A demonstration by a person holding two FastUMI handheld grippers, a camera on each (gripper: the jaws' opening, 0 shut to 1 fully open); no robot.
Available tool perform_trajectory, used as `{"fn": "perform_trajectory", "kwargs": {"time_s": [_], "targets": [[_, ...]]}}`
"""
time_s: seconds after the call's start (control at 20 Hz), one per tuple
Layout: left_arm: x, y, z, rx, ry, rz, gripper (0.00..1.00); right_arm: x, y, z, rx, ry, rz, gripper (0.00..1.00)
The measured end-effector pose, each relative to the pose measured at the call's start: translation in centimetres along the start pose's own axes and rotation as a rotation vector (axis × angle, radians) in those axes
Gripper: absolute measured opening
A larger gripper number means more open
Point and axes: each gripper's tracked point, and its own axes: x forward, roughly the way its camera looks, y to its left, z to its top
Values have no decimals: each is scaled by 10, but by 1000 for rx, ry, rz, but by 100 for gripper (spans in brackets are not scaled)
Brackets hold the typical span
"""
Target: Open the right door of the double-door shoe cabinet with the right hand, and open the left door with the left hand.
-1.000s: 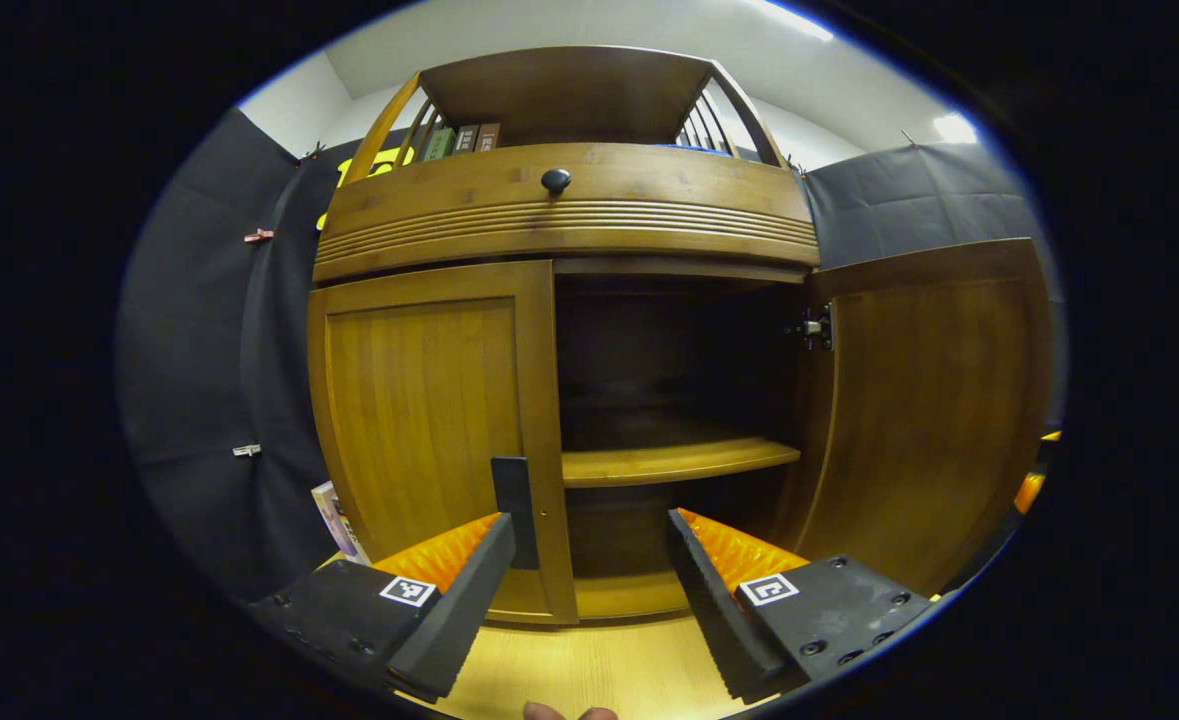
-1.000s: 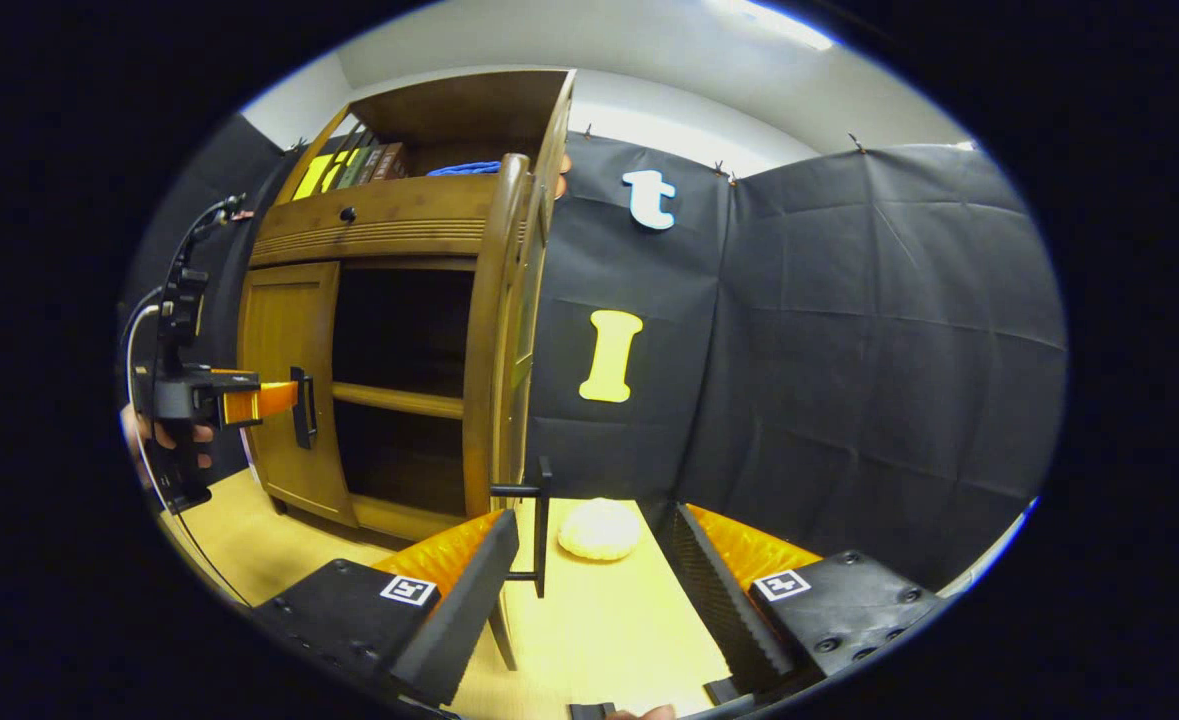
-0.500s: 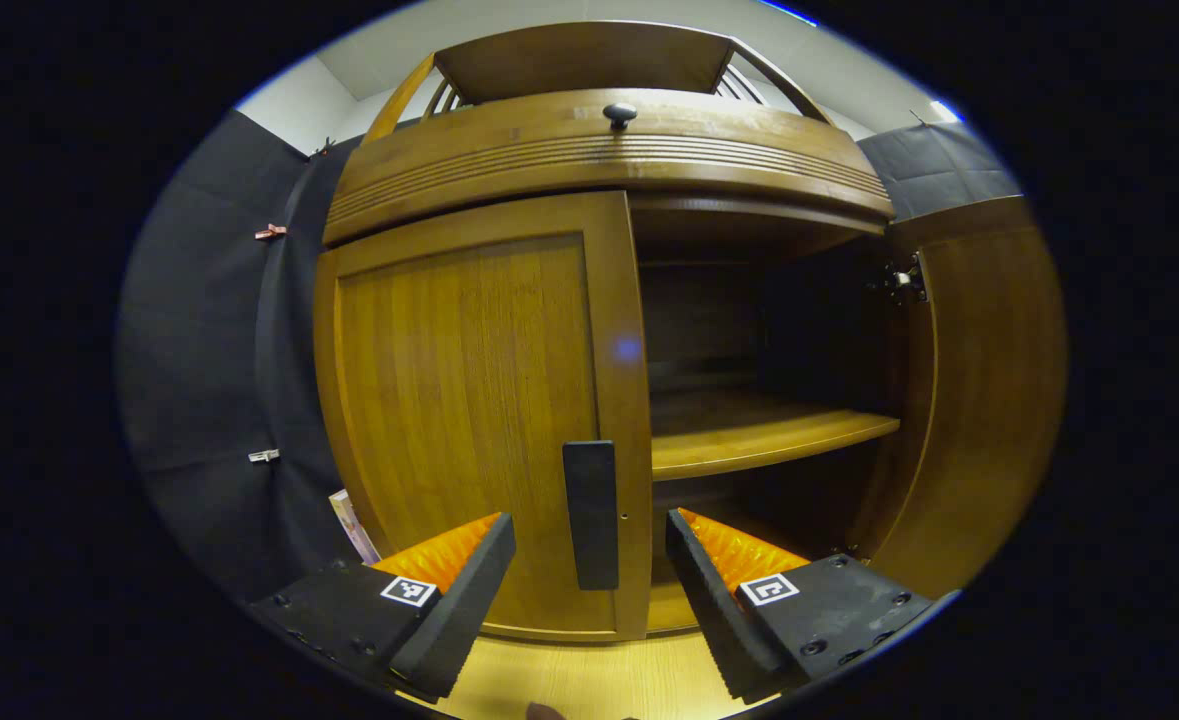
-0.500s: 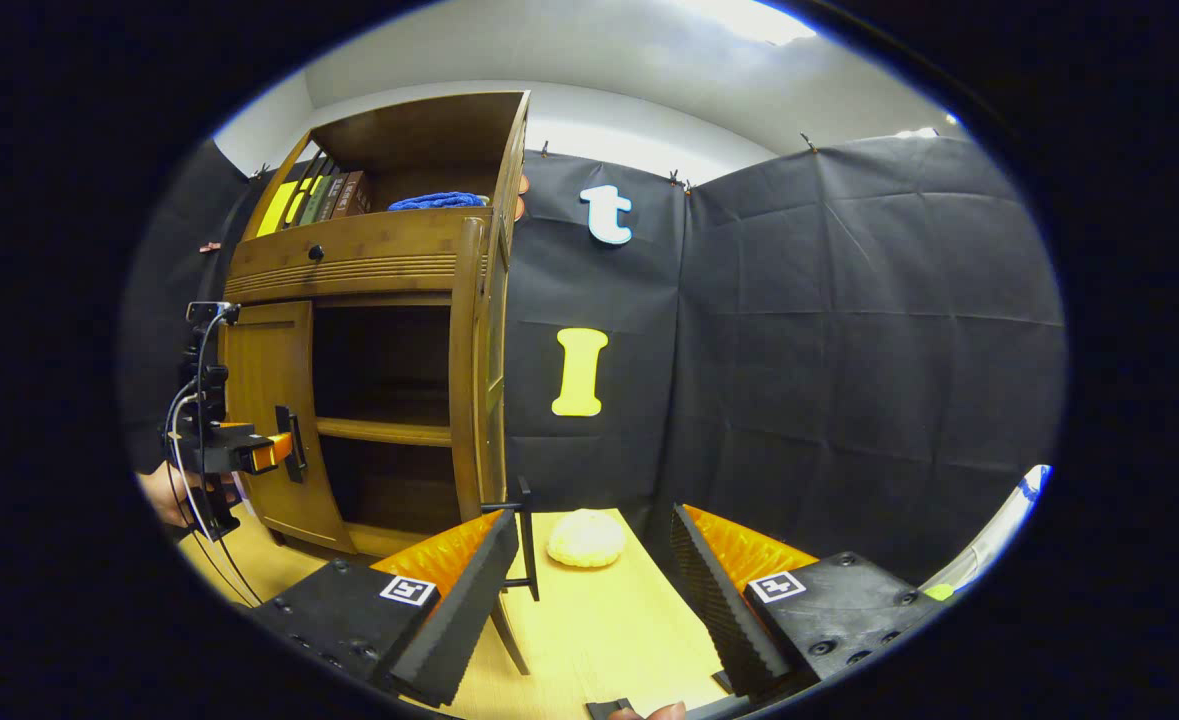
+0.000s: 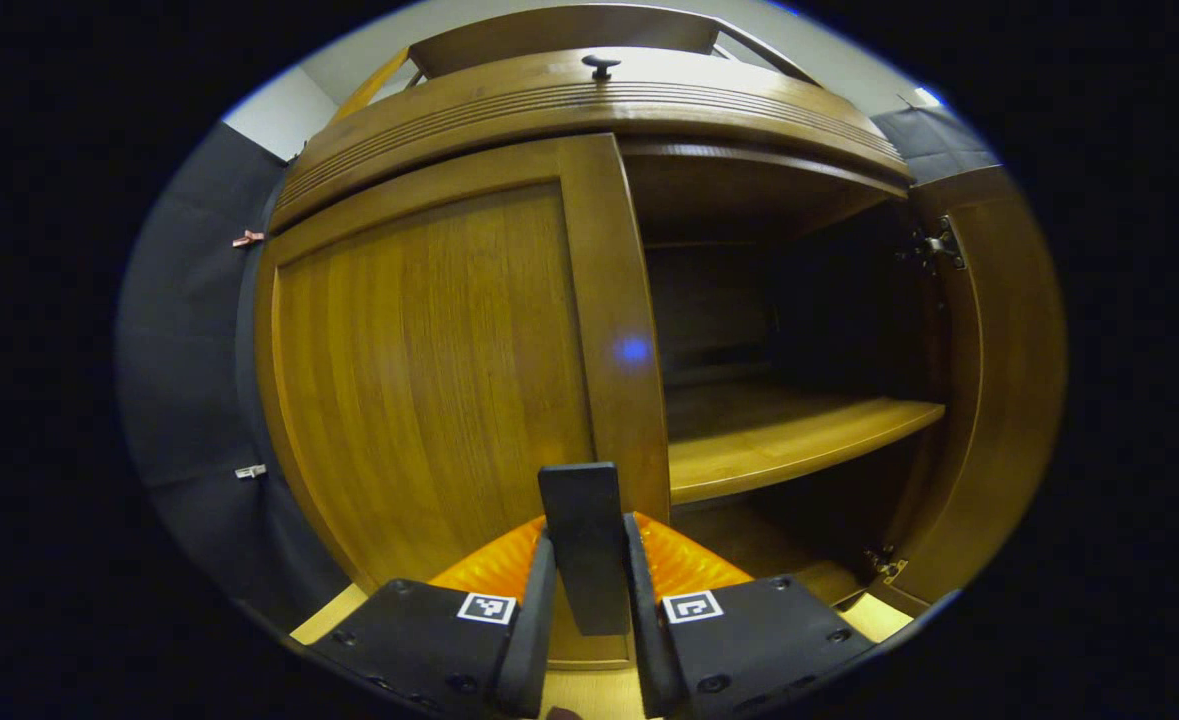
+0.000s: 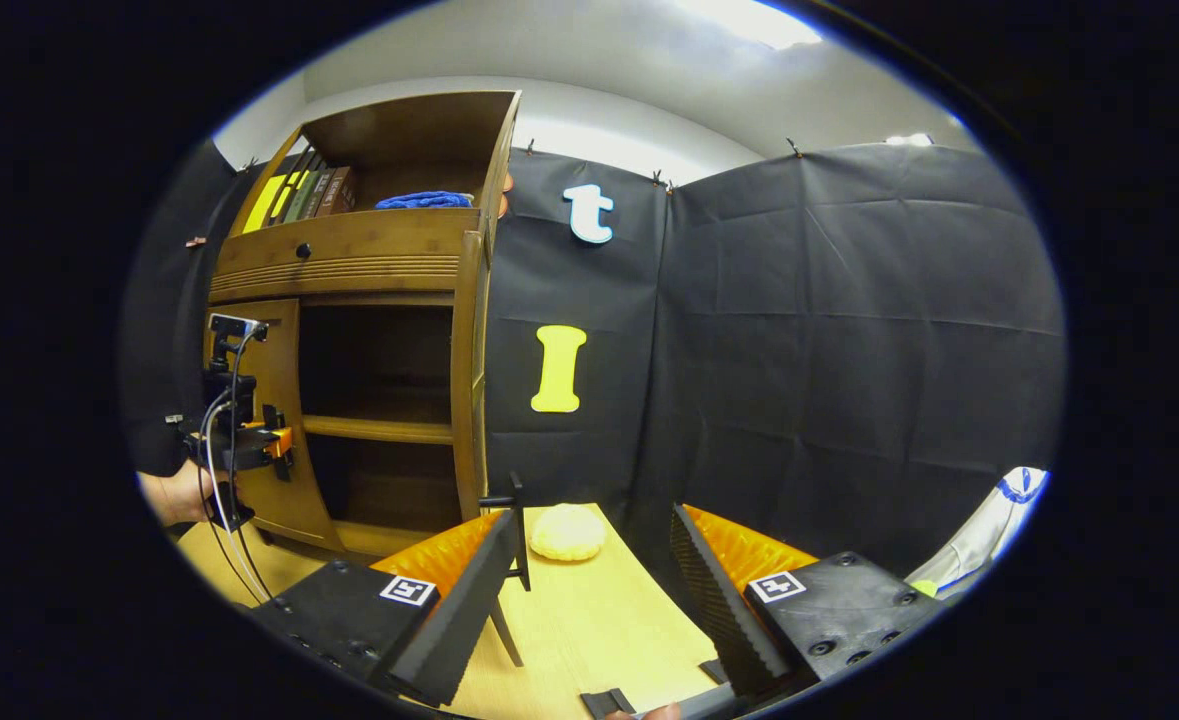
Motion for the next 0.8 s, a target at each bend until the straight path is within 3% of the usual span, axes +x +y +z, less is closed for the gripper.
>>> {"fn": "perform_trajectory", "kwargs": {"time_s": [0.45, 0.8], "targets": [[-28, 5, -3, -48, 47, -51, 32, -6, 6, 9, 39, -30, -8, 97], [-86, 30, -15, -63, 63, -51, 31, -3, 30, 20, 21, -72, 81, 98]]}}
